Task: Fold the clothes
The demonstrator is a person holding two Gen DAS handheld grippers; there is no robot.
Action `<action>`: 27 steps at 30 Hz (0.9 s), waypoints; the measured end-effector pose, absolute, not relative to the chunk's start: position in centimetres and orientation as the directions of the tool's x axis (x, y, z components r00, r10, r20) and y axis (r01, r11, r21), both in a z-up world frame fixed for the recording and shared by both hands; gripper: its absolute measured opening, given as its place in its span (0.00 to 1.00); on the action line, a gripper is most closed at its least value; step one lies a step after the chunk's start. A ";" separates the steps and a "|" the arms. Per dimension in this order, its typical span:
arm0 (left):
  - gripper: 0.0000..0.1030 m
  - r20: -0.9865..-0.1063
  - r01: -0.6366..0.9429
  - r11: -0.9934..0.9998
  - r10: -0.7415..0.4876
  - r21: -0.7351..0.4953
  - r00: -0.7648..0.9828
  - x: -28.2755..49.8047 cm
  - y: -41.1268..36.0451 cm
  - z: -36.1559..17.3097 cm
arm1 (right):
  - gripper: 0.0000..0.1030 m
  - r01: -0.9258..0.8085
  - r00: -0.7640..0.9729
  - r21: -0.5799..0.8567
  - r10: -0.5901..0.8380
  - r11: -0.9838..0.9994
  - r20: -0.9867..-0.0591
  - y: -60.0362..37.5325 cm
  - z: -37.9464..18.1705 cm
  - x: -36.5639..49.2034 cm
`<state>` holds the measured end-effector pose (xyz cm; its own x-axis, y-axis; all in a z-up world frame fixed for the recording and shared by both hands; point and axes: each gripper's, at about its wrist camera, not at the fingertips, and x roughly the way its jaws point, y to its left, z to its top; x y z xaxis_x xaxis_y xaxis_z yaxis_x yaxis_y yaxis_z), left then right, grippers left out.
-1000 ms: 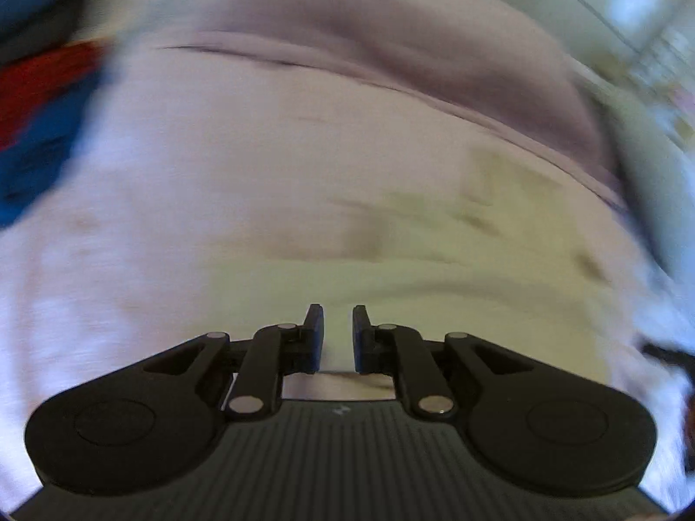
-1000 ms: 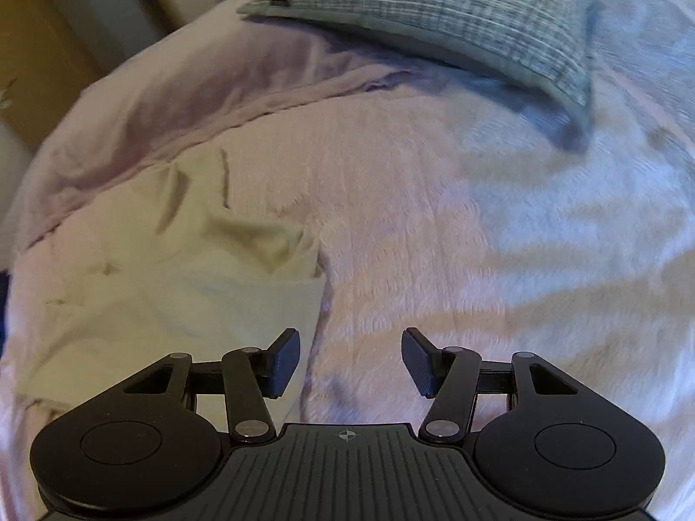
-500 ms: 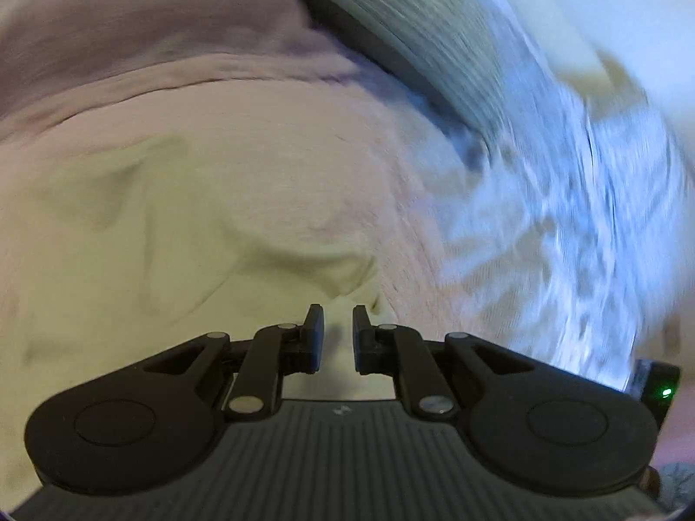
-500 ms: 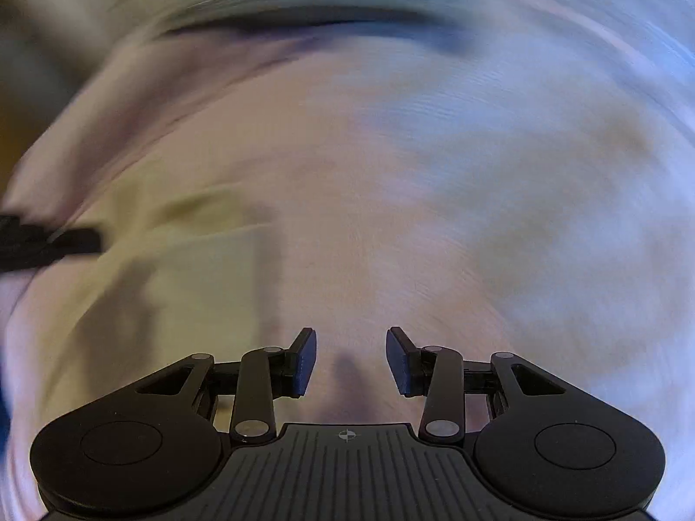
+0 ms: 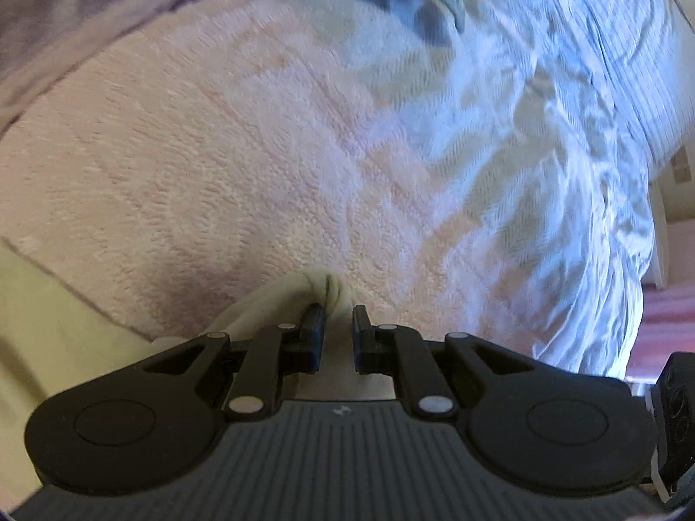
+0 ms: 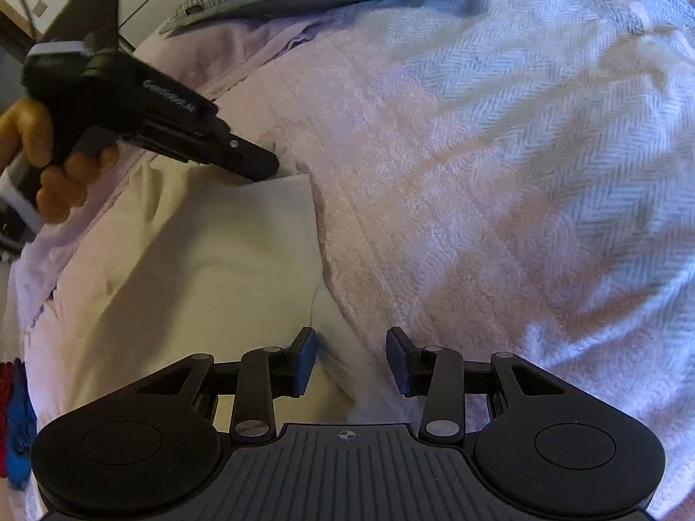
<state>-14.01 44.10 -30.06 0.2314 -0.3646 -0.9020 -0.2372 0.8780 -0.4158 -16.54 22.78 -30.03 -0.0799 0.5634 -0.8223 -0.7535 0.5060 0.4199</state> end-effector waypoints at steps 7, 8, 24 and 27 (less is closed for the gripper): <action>0.00 -0.878 -0.217 0.890 -0.307 -0.402 0.367 -14.2 45.4 -28.9 | 0.03 -0.777 -0.116 0.431 0.569 0.458 -0.814 22.9 -30.5 -17.2; 0.00 -0.867 -0.235 0.881 -0.298 -0.410 0.399 -14.5 46.1 -28.4 | 0.03 -0.765 -0.121 0.443 0.572 0.467 -0.812 22.7 -30.6 -17.0; 0.00 -0.790 -0.394 0.842 -0.060 -0.369 0.611 -16.6 45.9 -26.0 | 0.05 -0.725 -0.150 0.425 0.479 0.541 -0.865 24.8 -30.9 -15.5; 0.00 -0.772 -0.432 0.839 0.022 -0.332 0.636 -19.9 45.7 -22.7 | 0.09 -0.737 -0.134 0.403 0.467 0.542 -0.874 25.0 -30.3 -15.4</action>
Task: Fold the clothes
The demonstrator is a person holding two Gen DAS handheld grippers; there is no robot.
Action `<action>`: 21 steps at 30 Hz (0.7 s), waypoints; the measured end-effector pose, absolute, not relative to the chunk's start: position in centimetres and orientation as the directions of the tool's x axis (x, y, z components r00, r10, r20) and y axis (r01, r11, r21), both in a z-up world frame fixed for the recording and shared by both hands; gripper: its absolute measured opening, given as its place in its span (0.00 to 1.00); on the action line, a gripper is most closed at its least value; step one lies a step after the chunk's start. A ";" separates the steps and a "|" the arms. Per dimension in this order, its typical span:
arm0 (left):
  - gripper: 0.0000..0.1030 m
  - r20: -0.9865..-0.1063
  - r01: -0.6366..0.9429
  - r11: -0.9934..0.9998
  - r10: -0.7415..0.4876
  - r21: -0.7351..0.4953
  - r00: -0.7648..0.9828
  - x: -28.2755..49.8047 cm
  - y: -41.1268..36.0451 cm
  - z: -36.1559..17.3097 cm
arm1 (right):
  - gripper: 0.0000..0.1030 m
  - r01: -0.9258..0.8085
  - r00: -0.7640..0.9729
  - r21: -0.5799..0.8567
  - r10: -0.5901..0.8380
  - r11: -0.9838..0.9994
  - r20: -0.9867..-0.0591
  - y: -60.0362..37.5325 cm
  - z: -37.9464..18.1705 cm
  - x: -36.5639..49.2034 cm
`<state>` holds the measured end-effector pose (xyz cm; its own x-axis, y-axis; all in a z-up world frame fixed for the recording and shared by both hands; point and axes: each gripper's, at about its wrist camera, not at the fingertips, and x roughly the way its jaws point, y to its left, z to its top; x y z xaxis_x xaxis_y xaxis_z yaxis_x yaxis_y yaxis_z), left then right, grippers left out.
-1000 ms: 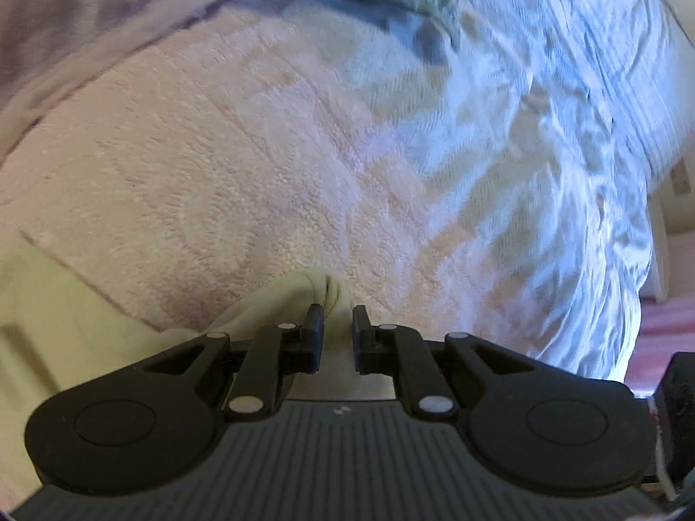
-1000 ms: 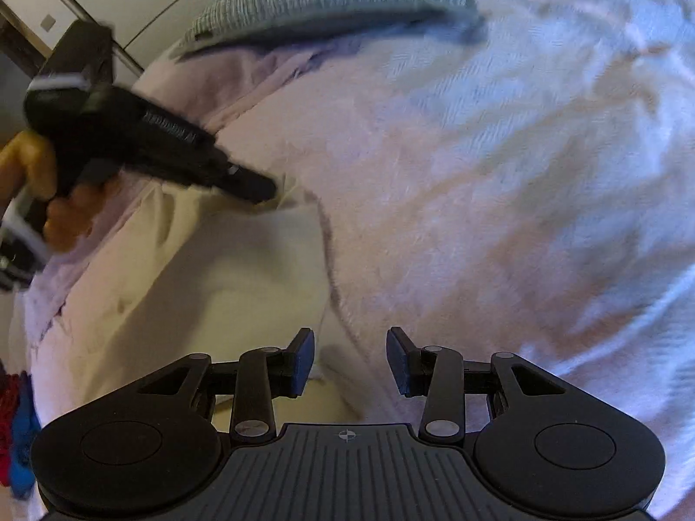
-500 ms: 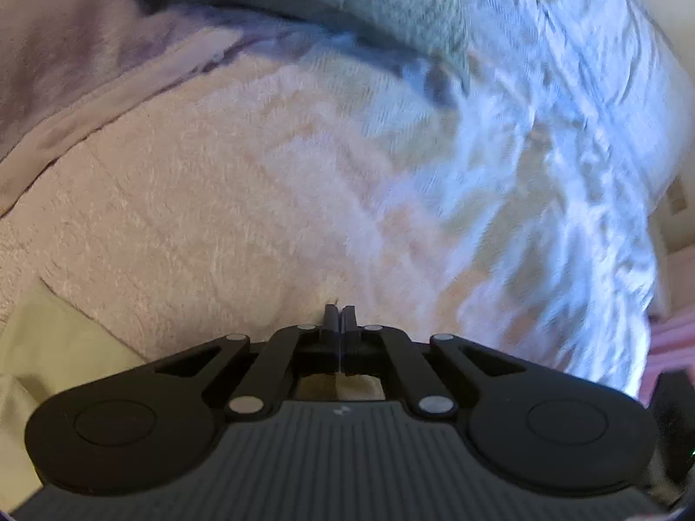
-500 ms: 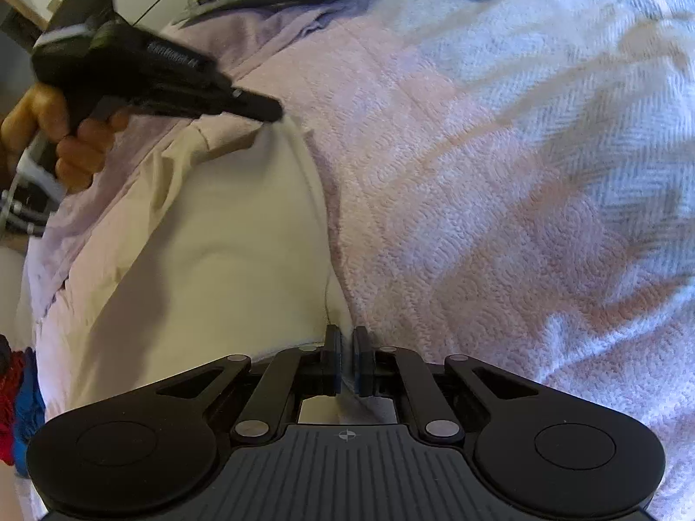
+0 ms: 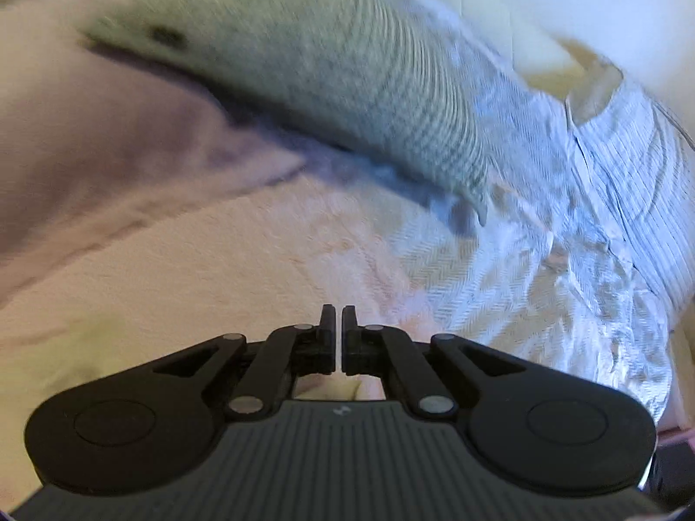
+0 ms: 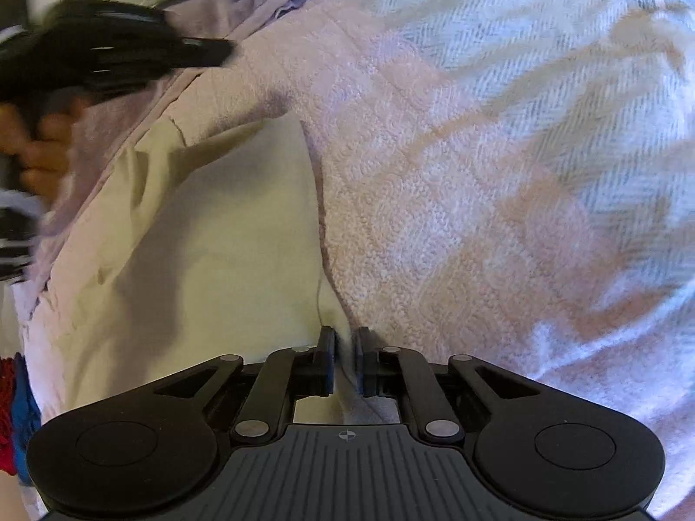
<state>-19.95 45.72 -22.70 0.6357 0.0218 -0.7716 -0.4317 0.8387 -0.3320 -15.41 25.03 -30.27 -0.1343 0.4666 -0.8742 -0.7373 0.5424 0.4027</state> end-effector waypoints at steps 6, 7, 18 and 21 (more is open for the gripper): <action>0.00 -0.798 -0.583 0.760 0.146 -0.287 0.584 -30.6 42.7 -20.8 | 0.11 -0.786 -0.081 0.346 0.470 0.513 -0.879 25.2 -28.4 -15.9; 0.00 -0.809 -0.623 0.729 0.169 -0.282 0.564 -32.8 42.1 -21.1 | 0.11 -0.796 -0.072 0.335 0.472 0.503 -0.879 25.2 -28.2 -16.0; 0.03 -0.878 -0.949 0.117 0.360 -0.293 0.316 -55.3 34.6 -24.6 | 0.12 -0.961 0.008 0.145 0.551 0.234 -0.835 26.4 -27.8 -21.0; 0.13 -0.881 -0.942 -0.024 0.363 -0.335 0.304 -59.2 33.6 -25.8 | 0.12 -0.971 0.035 0.085 0.484 0.224 -0.874 26.4 -29.1 -21.5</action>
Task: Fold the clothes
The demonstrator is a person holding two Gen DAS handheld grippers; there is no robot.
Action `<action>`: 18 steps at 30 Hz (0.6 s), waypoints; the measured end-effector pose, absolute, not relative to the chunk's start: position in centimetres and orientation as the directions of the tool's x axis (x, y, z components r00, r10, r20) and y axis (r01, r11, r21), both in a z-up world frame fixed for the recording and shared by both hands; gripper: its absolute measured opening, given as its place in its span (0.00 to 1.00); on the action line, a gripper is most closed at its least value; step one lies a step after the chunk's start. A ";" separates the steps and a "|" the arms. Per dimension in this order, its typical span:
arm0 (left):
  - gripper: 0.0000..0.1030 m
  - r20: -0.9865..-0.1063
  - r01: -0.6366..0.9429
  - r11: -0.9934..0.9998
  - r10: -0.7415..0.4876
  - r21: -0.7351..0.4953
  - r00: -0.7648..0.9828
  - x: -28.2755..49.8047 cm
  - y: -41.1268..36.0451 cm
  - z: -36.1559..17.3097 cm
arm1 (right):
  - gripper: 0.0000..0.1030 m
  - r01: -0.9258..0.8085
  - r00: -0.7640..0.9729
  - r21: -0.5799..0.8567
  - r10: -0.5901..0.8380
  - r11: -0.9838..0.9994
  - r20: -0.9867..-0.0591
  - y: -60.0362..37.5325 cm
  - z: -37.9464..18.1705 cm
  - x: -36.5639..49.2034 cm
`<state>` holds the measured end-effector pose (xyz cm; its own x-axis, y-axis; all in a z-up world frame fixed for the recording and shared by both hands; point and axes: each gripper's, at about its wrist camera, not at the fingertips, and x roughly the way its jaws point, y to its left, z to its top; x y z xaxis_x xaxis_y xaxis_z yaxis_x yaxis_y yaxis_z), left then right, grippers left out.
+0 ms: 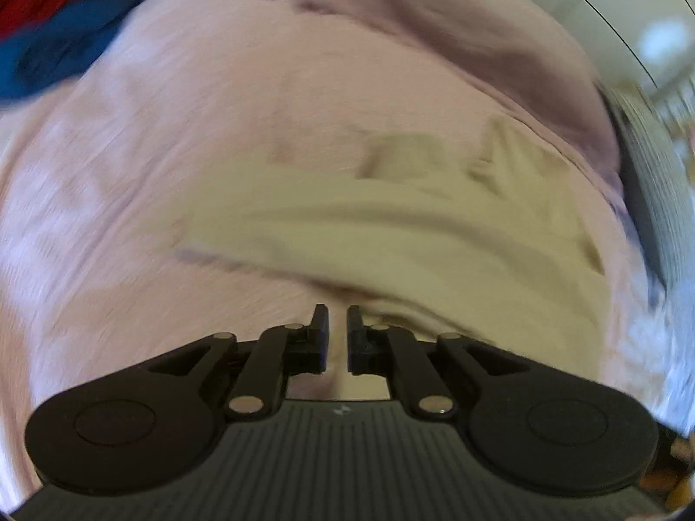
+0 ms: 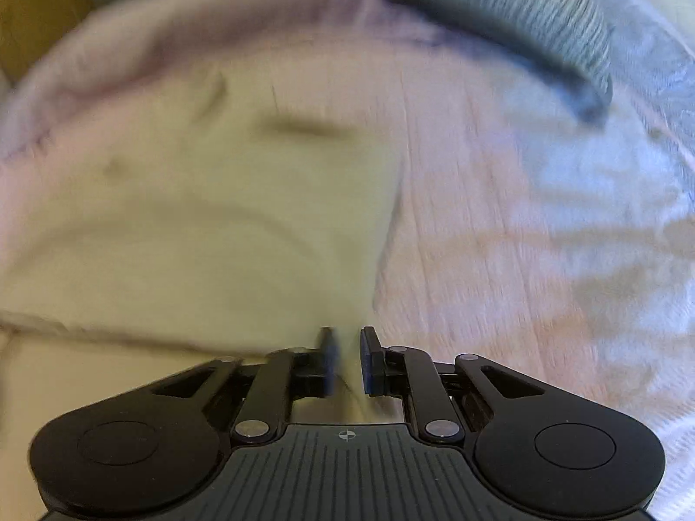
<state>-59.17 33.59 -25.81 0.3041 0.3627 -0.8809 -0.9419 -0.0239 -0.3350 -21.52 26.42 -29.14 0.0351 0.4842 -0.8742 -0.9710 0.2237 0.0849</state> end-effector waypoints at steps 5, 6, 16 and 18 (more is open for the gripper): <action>0.32 -0.813 -0.786 -0.291 0.413 -0.545 0.411 -63.9 33.8 -28.8 | 0.12 -0.959 0.057 0.094 0.505 0.268 -0.861 24.9 -27.1 -22.0; 0.36 -0.794 -0.737 -0.340 0.429 -0.584 0.431 -64.7 33.9 -29.4 | 0.12 -0.956 0.057 0.097 0.498 0.277 -0.865 24.8 -27.0 -22.2; 0.04 -0.779 -0.767 -0.288 0.480 -0.574 0.403 -62.7 37.9 -31.2 | 0.12 -0.922 0.088 0.086 0.423 0.377 -0.902 23.2 -27.5 -24.0; 0.04 -0.775 -0.947 0.110 0.549 -0.303 0.312 -58.0 37.8 -27.6 | 0.12 -0.913 0.086 0.093 0.411 0.397 -0.908 22.9 -27.6 -23.9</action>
